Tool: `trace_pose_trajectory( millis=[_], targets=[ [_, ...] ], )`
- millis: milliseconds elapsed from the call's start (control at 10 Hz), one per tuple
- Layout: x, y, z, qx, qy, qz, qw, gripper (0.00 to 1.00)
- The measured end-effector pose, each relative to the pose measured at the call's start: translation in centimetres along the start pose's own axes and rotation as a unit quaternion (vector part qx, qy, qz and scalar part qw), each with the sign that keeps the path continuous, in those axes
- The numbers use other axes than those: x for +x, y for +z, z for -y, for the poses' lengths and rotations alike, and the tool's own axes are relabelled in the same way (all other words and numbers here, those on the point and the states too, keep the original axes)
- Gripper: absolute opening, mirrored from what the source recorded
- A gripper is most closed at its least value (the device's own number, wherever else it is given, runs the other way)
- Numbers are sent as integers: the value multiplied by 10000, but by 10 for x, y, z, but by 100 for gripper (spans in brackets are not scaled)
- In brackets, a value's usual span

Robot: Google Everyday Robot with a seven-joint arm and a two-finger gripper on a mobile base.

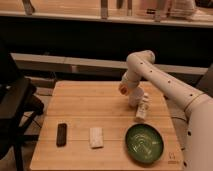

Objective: Place the pepper in the ceramic cup

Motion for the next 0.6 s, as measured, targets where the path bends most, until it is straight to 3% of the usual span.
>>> trace_pose_trajectory(
  millis=[600],
  targets=[
    [16,-10,-29,0,417,-45,9991,4]
  ],
)
